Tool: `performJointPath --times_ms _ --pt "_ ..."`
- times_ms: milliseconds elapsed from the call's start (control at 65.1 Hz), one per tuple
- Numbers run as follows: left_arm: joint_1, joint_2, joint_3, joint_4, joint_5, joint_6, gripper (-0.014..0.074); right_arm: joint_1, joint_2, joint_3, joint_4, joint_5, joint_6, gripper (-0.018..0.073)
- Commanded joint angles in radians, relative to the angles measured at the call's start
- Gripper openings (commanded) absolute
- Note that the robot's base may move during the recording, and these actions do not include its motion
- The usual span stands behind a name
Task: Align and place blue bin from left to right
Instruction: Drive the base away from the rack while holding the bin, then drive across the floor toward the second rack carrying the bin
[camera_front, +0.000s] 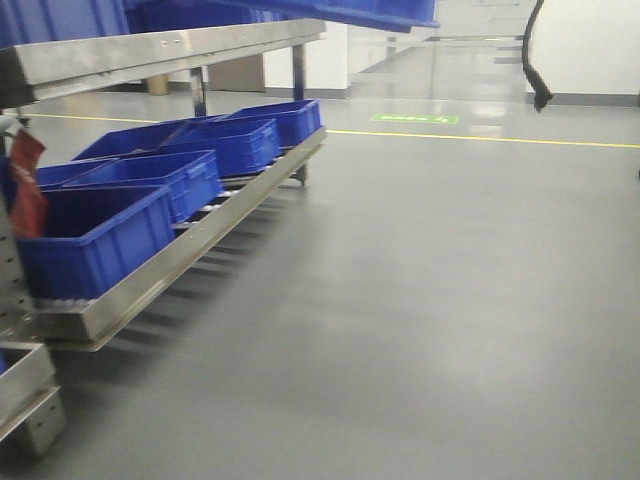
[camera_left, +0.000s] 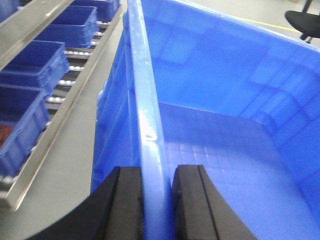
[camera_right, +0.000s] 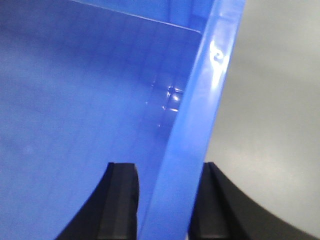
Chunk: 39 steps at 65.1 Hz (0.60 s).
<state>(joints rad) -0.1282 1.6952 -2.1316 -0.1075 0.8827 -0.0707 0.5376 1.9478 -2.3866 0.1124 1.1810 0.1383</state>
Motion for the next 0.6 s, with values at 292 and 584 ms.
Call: performJointPath --times_ms 292,584 --pt "-0.016 -0.036 -0.027 -0.083 -0.098 0.01 -0.0111 0.005 -0.013 -0.013 0.024 -0.09 0.018 -0.0153" --pt "-0.016 -0.036 -0.027 -0.083 -0.098 0.01 -0.0111 0.005 -0.013 -0.013 0.024 -0.09 0.018 -0.0153"
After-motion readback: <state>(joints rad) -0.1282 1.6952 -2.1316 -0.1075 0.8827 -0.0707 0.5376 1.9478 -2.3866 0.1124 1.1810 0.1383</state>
